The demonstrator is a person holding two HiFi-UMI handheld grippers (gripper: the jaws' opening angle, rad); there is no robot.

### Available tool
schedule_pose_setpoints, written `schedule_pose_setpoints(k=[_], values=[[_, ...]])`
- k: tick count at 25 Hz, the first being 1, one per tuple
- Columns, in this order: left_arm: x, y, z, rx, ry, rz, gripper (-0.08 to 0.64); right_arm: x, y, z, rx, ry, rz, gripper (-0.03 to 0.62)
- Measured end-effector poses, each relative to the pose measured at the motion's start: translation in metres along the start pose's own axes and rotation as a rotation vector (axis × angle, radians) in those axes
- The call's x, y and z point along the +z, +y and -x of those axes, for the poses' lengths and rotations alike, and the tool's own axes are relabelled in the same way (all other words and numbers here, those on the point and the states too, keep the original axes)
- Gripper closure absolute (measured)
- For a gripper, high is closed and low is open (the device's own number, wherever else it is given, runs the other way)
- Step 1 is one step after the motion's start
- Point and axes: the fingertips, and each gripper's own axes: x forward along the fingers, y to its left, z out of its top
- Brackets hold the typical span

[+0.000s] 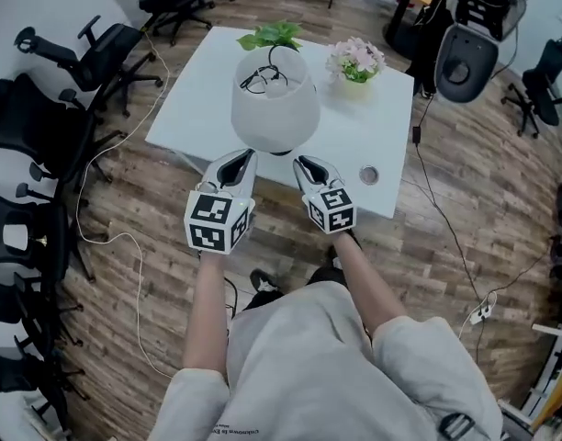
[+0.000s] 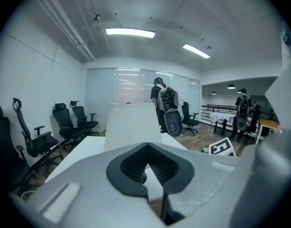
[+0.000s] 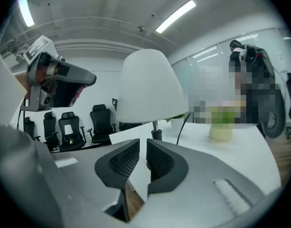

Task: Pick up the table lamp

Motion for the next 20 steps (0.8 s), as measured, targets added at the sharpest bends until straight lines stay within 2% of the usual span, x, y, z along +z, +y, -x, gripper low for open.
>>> schedule_pose_setpoints(k=[4,9,13,17,20], values=[[-0.006,0.007,0.004,-0.099,0.014,-0.051,0.56,0.002,0.022,-0.004,-0.085,-0.036,-0.037,0.523],[-0.011,0.004,0.0,-0.159,0.008,-0.051,0.56,-0.01,0.027,-0.001,-0.149,-0.037,-0.065,0.521],[-0.008,0.003,-0.008,-0.187,0.011,-0.053,0.56,-0.017,0.022,-0.011,-0.181,-0.033,-0.071,0.518],[-0.001,0.007,-0.018,-0.177,-0.009,0.029,0.56,-0.025,0.01,-0.043,-0.191,-0.016,-0.055,0.492],[0.003,0.002,-0.028,-0.2,-0.005,0.004,0.56,-0.026,-0.001,-0.071,-0.188,-0.013,-0.056,0.461]])
